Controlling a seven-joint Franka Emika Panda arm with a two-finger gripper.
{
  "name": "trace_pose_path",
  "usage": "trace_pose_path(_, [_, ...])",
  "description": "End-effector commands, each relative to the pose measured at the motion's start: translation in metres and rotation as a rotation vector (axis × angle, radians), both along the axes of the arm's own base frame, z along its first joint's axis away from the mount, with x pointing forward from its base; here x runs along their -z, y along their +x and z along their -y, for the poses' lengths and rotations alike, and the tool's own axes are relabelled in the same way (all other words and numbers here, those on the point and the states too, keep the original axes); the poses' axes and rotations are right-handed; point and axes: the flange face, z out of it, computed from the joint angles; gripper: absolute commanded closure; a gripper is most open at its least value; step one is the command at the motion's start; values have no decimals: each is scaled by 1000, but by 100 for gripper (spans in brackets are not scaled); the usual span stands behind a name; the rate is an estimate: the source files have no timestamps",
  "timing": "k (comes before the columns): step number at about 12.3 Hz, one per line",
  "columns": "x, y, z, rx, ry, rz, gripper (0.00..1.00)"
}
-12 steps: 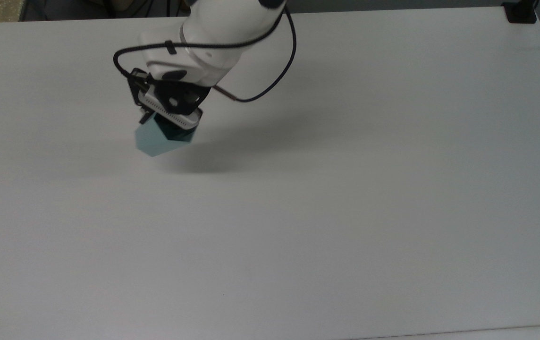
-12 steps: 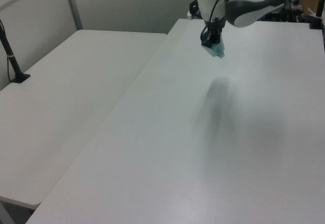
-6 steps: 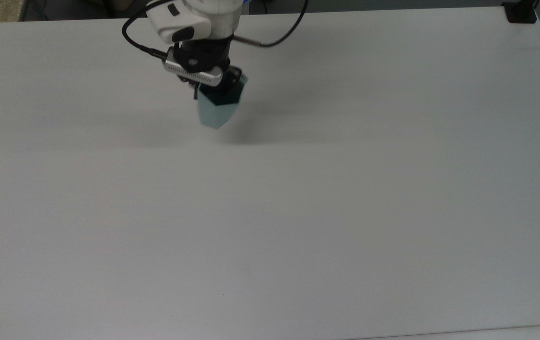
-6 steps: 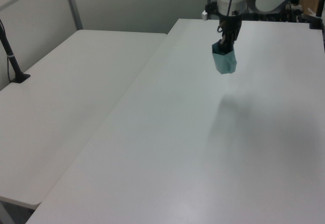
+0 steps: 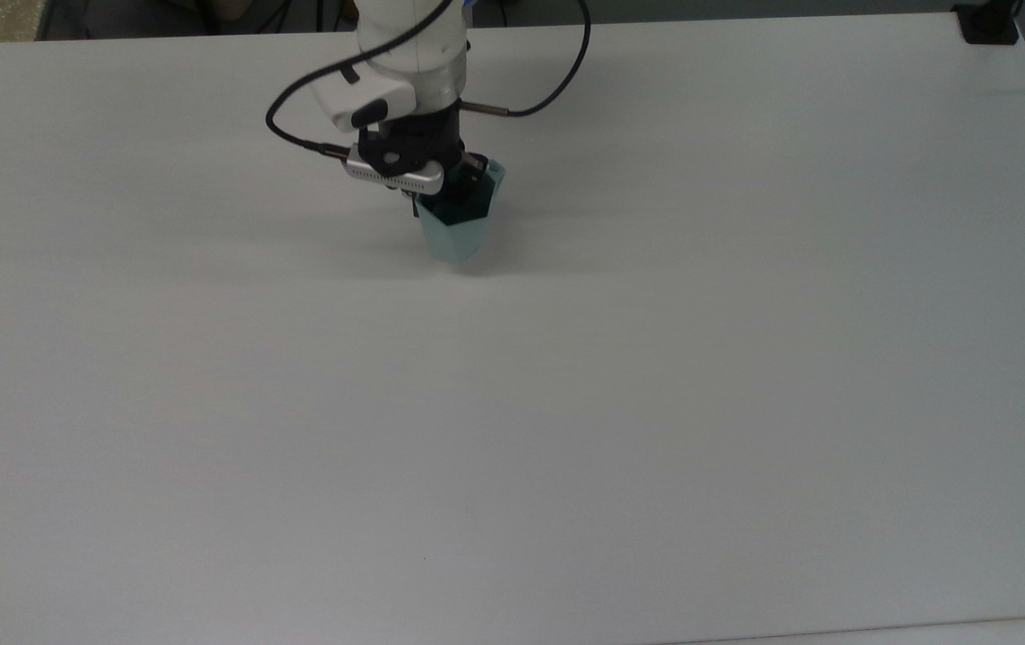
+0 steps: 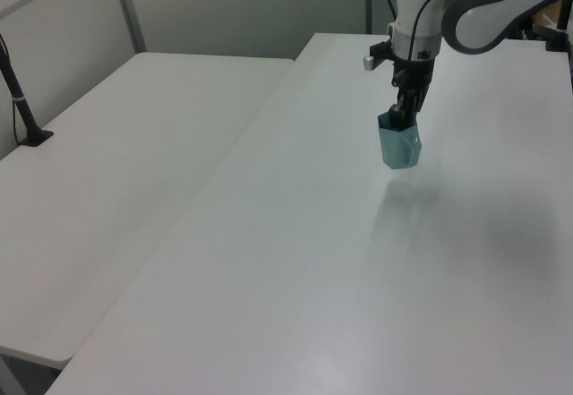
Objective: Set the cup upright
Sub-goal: 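Lower the cup onto the table standing on its base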
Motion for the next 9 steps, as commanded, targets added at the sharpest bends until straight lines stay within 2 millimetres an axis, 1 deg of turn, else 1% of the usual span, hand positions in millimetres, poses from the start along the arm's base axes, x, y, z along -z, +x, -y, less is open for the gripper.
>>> trace_pose_path(1, [15, 3, 0, 10, 40, -5, 100])
trace_pose_path(2, [25, 5, -3, 9, 38, -12, 100])
trace_pose_path(3, [29, 7, -4, 7, 39, -6, 100])
trace_pose_path(7, [35, 9, -1, 12, 36, -13, 100])
trace_pose_path(8, [36, 8, 0, 7, 35, -18, 84])
trace_pose_path(9, [37, 8, 3, 15, 32, -28, 63])
